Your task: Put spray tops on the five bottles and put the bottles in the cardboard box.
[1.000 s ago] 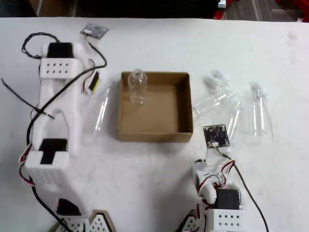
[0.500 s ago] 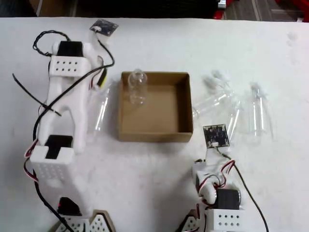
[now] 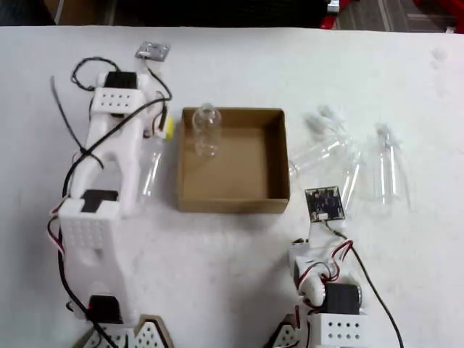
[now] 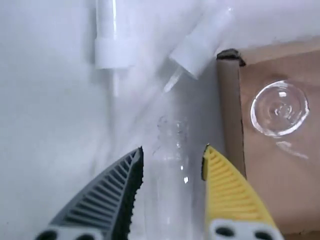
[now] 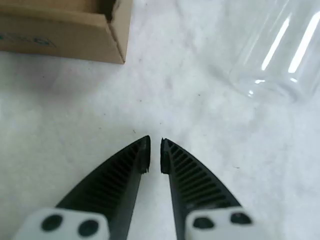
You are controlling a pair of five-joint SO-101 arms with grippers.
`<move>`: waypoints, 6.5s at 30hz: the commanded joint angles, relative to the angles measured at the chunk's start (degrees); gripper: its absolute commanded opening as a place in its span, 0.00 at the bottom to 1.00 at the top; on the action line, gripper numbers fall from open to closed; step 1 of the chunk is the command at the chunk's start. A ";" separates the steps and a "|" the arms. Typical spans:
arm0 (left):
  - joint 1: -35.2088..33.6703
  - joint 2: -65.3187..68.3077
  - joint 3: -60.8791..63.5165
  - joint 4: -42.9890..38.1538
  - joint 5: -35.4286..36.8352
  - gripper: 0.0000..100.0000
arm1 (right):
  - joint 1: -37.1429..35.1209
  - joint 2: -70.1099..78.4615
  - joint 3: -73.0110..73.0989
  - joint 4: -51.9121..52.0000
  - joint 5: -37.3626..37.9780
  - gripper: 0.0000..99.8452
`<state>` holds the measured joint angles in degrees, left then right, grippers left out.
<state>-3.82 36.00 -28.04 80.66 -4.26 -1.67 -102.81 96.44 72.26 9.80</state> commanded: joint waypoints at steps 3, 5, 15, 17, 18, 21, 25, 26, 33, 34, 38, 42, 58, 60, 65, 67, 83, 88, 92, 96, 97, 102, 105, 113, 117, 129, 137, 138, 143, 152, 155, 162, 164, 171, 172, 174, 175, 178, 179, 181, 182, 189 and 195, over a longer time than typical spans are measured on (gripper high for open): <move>0.75 -0.04 -2.64 -4.04 0.97 0.18 | 0.31 -0.31 0.44 0.40 -0.18 0.02; 0.75 0.31 -2.64 -5.54 0.97 0.18 | 0.31 -0.31 0.44 0.40 -0.18 0.02; 0.84 0.92 -2.02 -8.09 0.97 0.18 | 0.31 -0.31 0.44 0.40 -0.18 0.02; 0.84 2.24 -2.55 -8.62 0.97 0.18 | 0.31 -0.31 0.44 0.40 -0.18 0.02; 0.75 2.95 -2.64 -8.79 0.97 0.18 | 0.31 -0.31 0.44 0.40 -0.18 0.02; 0.84 4.97 -4.04 -8.09 0.97 0.18 | 0.31 -0.31 0.44 0.40 -0.18 0.02; 0.66 7.08 -8.79 -4.48 0.97 0.18 | 0.31 -0.31 0.44 0.40 -0.18 0.02; 0.75 7.78 -9.85 -3.78 0.88 0.18 | 0.31 -0.31 0.44 0.40 -0.18 0.02; 0.92 13.76 -16.88 -0.62 0.88 0.11 | 0.31 -0.31 0.44 0.40 -0.18 0.02; 0.92 14.29 -18.55 0.88 0.88 0.09 | 0.31 -0.31 0.44 0.40 -0.18 0.02; 1.10 15.87 -23.82 4.75 0.97 0.07 | 0.31 -0.31 0.44 0.40 -0.18 0.02; 1.19 17.36 -25.32 5.10 0.97 0.06 | 0.31 -0.31 0.44 0.40 -0.18 0.02; 1.10 15.52 -47.30 21.71 0.97 0.02 | 0.31 -0.31 0.44 0.40 -0.18 0.02; 1.27 15.52 -46.42 21.80 0.97 0.02 | 0.31 -0.31 0.44 0.40 -0.18 0.02; 1.27 15.43 -45.27 21.89 0.97 0.02 | 0.31 -0.31 0.44 0.40 -0.18 0.02; 1.27 15.43 -45.63 21.89 0.97 0.02 | 0.31 -0.31 0.44 0.40 -0.18 0.02; -9.27 -17.63 -32.09 21.98 -10.81 0.11 | 0.31 -0.31 0.44 0.40 -0.18 0.02; -16.92 -36.79 -6.95 21.71 -21.27 0.18 | 0.31 -0.31 0.44 0.40 -0.18 0.02; -24.40 -50.77 9.93 21.63 -32.44 0.17 | 0.31 -0.31 0.44 0.40 -0.18 0.02; -30.73 -64.31 21.89 21.63 -45.19 0.18 | 0.31 -0.31 0.44 0.40 -0.18 0.02; -31.78 -67.56 24.79 21.63 -47.74 0.18 | 0.31 -0.31 0.44 0.40 -0.18 0.02; -34.24 -81.63 40.26 21.63 -53.89 0.18 | 0.31 -0.31 0.44 0.40 -0.18 0.02; -34.24 -86.73 47.82 21.54 -54.24 0.18 | 0.31 -0.31 0.44 0.40 -0.18 0.02; -34.24 -83.12 58.81 20.40 -54.24 0.18 | 0.31 -0.31 0.44 0.40 -0.18 0.02; -36.18 -78.11 59.34 20.40 -54.33 0.18 | 0.31 -0.31 0.44 0.40 -0.18 0.02; -43.82 -73.80 65.49 12.66 -54.42 0.27 | 0.31 -0.31 0.44 0.40 -0.18 0.02; -44.97 -73.54 75.78 2.29 -53.98 0.27 | 0.31 -0.31 0.44 0.40 -0.18 0.02; -45.93 -73.54 77.10 0.18 -53.54 0.27 | 0.31 -0.31 0.44 0.40 -0.18 0.02; -50.33 -73.54 80.26 -1.49 -53.54 0.27 | 0.31 -0.31 0.44 0.40 -0.18 0.02; -48.40 -73.54 91.96 -10.99 -53.36 0.27 | 0.31 -0.31 0.44 0.40 -0.18 0.02; -48.13 -73.54 95.03 -16.35 -52.22 0.27 | 0.31 -0.31 0.44 0.40 -0.18 0.02; -47.69 -73.54 95.91 -18.90 -49.32 0.23 | 0.31 -0.31 0.44 0.40 -0.18 0.02; -46.64 -73.54 95.91 -18.64 -49.05 0.18 | 0.31 -0.31 0.44 0.40 -0.18 0.02; -41.80 -73.54 98.20 -18.73 -48.97 0.02 | 0.31 -0.31 0.44 0.40 -0.18 0.02; -41.36 -73.63 98.37 -18.73 -48.97 0.02 | 0.31 -0.31 0.44 0.40 -0.18 0.02; -41.27 -73.89 98.20 -18.55 -48.88 0.02 | 0.31 -0.31 0.44 0.40 -0.18 0.02; -41.27 -73.89 97.67 -18.46 -48.88 0.02 | 0.31 -0.31 0.44 0.40 -0.18 0.02; -41.36 -73.98 92.92 -14.51 -48.88 0.02 | 0.31 -0.31 0.44 0.40 -0.18 0.02; -41.36 -73.98 90.20 -11.60 -48.88 0.02 | 0.31 -0.31 0.44 0.40 -0.18 0.02; -41.36 -73.98 83.25 -4.84 -48.88 0.02 | 0.31 -0.31 0.44 0.40 -0.18 0.02; -41.36 -73.98 79.38 -1.41 -48.97 0.02 | 0.31 -0.31 0.44 0.40 -0.18 0.03; -38.11 -73.98 52.75 13.36 -49.41 0.02 | 0.13 -0.31 0.44 0.40 -0.09 0.03; -28.35 -74.07 36.13 21.63 -53.63 0.02 | -0.92 -0.31 0.44 0.40 -0.09 0.02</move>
<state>-37.32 -37.76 16.97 98.95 -54.90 -1.67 -102.81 96.44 72.26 9.80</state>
